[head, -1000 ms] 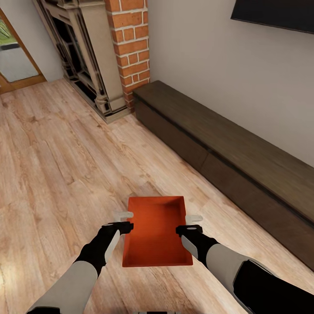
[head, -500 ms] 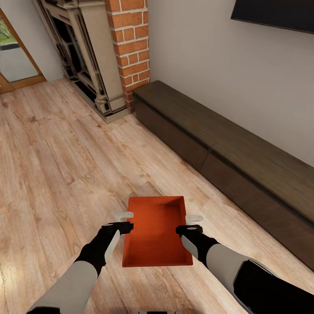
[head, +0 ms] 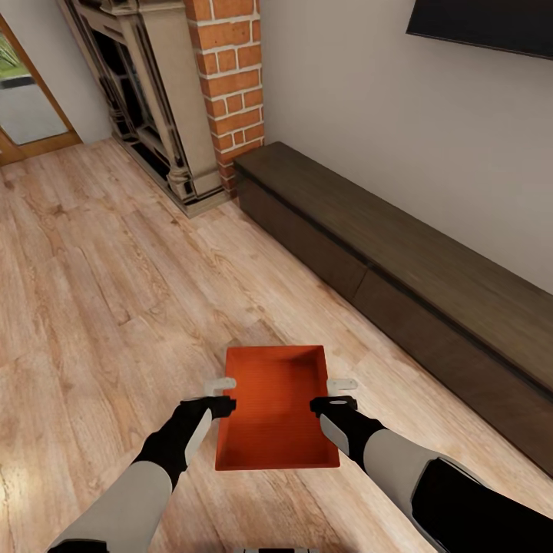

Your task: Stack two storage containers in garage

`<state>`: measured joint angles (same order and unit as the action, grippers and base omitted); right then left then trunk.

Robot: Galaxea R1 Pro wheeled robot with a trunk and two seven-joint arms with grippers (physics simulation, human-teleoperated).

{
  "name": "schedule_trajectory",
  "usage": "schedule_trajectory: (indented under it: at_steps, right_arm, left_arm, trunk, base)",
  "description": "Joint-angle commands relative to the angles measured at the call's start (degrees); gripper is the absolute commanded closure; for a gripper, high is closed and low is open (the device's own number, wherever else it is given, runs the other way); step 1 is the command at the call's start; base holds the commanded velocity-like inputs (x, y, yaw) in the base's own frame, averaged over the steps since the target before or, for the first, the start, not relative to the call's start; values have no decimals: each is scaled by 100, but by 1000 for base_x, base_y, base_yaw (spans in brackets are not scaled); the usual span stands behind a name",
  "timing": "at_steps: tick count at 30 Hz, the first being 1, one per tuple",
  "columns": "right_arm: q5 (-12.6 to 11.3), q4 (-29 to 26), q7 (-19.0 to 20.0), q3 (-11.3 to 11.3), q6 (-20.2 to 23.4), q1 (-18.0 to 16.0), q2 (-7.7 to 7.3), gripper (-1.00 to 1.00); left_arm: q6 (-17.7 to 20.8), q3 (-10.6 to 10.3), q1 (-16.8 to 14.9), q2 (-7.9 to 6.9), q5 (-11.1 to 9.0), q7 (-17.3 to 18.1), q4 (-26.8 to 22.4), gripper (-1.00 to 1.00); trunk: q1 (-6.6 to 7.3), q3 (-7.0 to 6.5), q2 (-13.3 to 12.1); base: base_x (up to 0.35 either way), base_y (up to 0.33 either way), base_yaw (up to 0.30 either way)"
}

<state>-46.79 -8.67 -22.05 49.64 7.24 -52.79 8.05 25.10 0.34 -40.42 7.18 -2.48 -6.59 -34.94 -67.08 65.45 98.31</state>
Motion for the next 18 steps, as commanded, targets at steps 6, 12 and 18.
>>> schedule_trajectory:
  at_steps: [6,12,18]
  right_arm:
    - [-23,-12,-37,49,40,-3,-5,-100]
    - [-23,-12,-37,47,43,-3,-6,-100]
    - [-22,-12,-37,49,44,-3,-4,-100]
  left_arm:
    - [23,1,-1,2,-24,-34,16,-100]
    - [21,9,-1,10,-24,-67,134,-100]
    - [21,16,-1,19,-12,-178,349,-100]
  trunk:
    - [0,3,2]
    - [0,3,2]
    - [0,3,2]
  base:
    - [0,0,0]
    - [0,0,0]
    - [0,0,0]
